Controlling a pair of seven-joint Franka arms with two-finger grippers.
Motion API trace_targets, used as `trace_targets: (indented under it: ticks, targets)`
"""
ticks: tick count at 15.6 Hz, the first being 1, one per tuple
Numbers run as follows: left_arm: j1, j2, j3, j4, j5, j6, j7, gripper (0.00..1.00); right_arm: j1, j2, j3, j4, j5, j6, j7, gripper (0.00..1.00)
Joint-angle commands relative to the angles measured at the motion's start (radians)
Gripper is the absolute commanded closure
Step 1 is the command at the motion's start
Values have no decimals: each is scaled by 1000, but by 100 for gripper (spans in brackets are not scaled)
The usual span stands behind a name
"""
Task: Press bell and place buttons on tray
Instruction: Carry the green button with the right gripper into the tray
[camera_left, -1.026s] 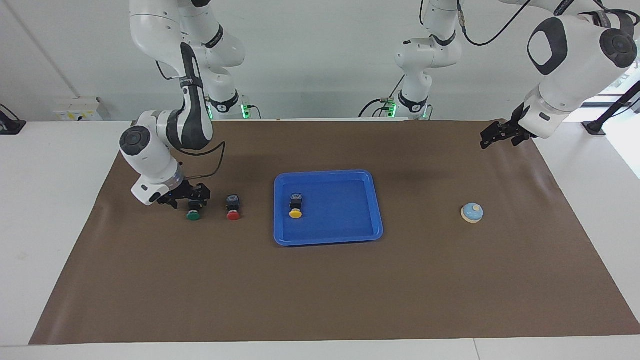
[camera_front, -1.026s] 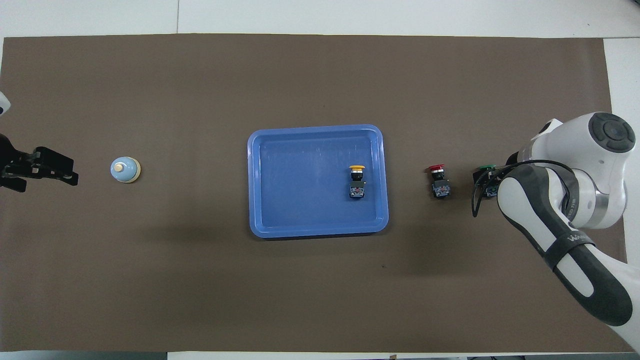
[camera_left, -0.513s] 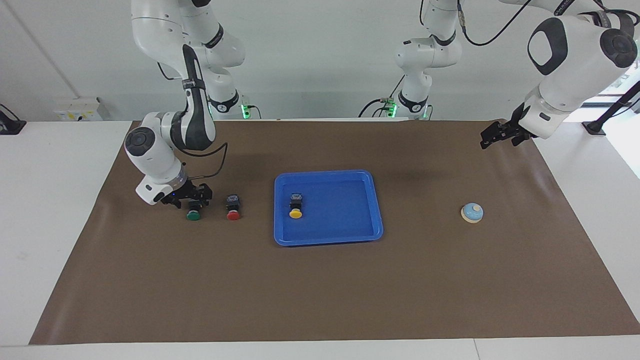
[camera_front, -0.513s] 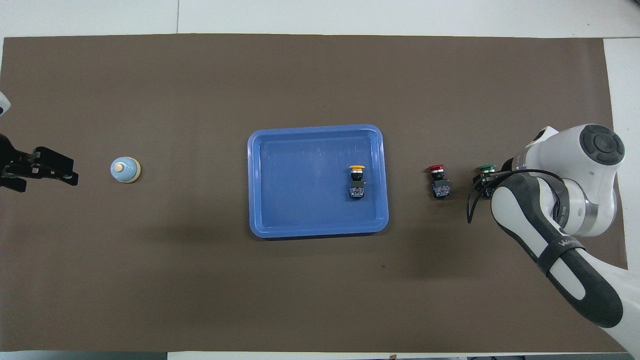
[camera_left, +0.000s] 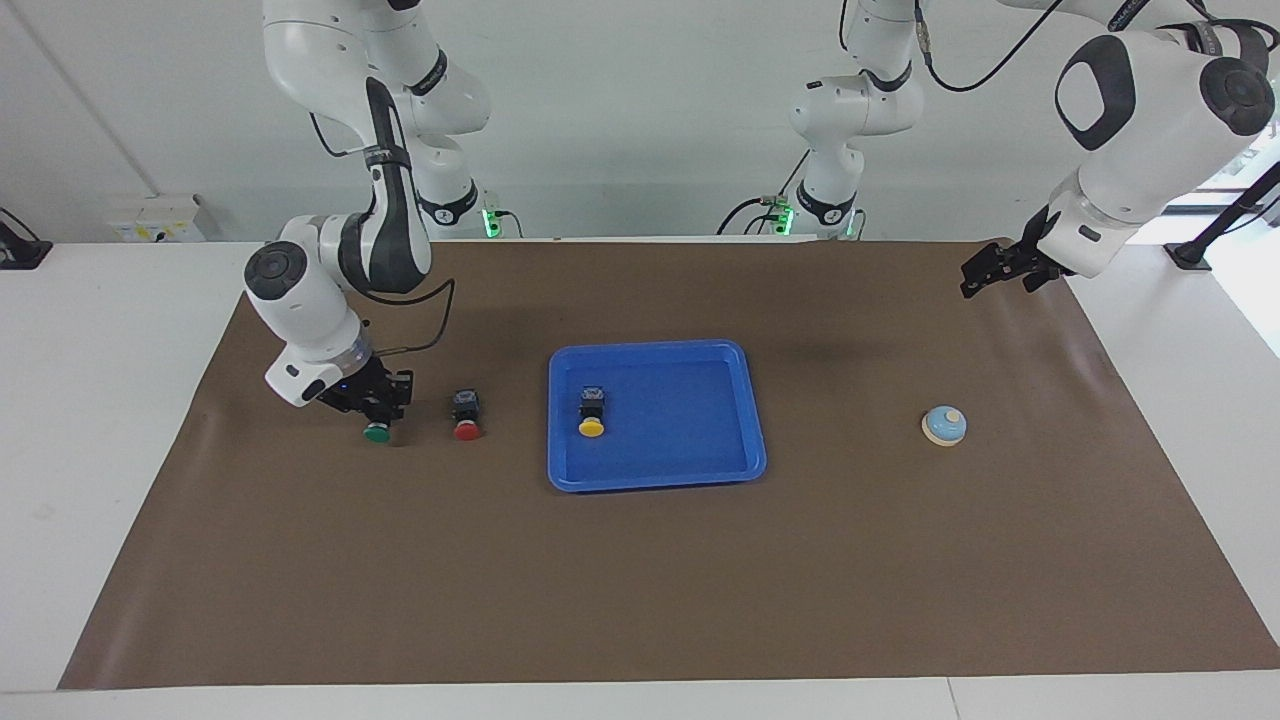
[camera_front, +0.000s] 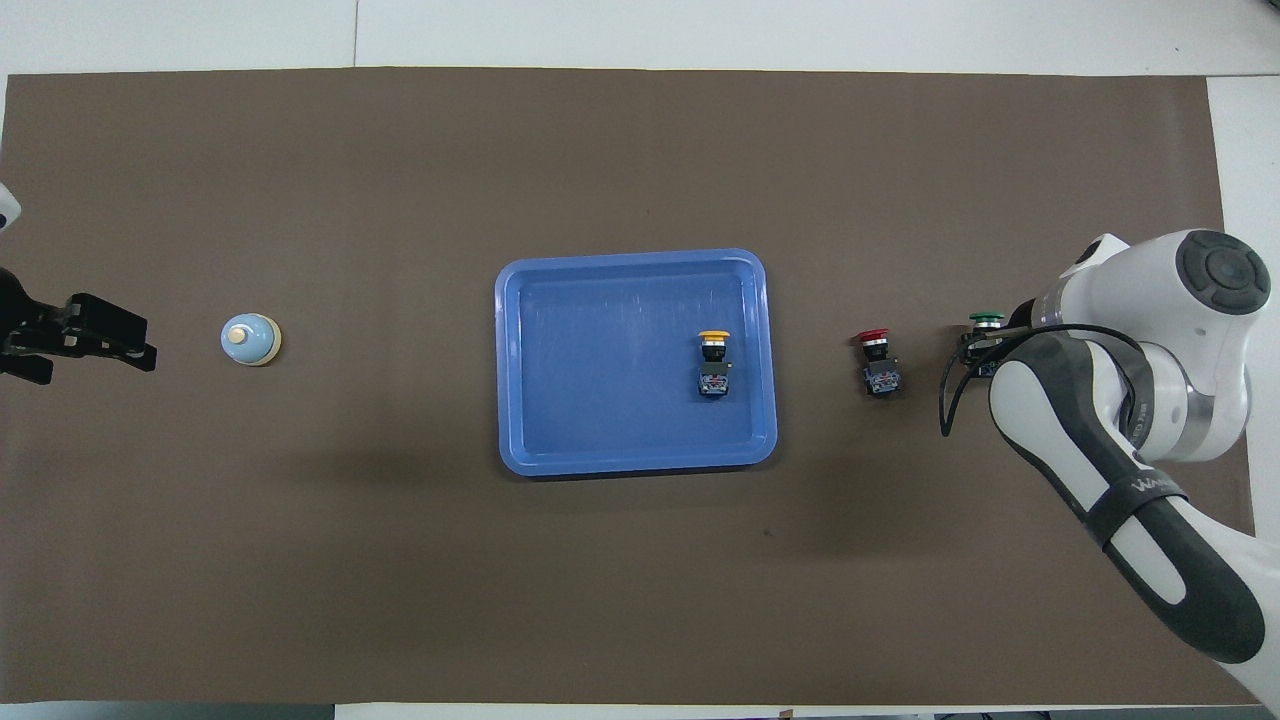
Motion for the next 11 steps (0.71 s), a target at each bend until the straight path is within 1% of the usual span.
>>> trace_targets:
  ticks: [1, 3, 4, 8, 9, 11]
  targets:
    - [-4, -28, 3, -28, -1, 7, 4, 0, 128, 17, 9, 124, 12, -99, 130, 100]
    - [-4, -28, 3, -28, 1, 7, 4, 0, 249, 28, 9, 150, 11, -85, 300, 100]
    - [-4, -28, 3, -28, 1, 7, 4, 0, 300, 39, 9, 169, 11, -85, 348, 100]
    - [-4, -28, 3, -28, -1, 7, 4, 0, 467, 160, 9, 300, 15, -82, 561, 100]
    - [-4, -28, 3, -28, -1, 7, 4, 0, 492, 189, 9, 325, 17, -80, 608, 100]
    - [-4, -28, 3, -28, 1, 7, 4, 0, 529, 213, 9, 328, 18, -52, 645, 100]
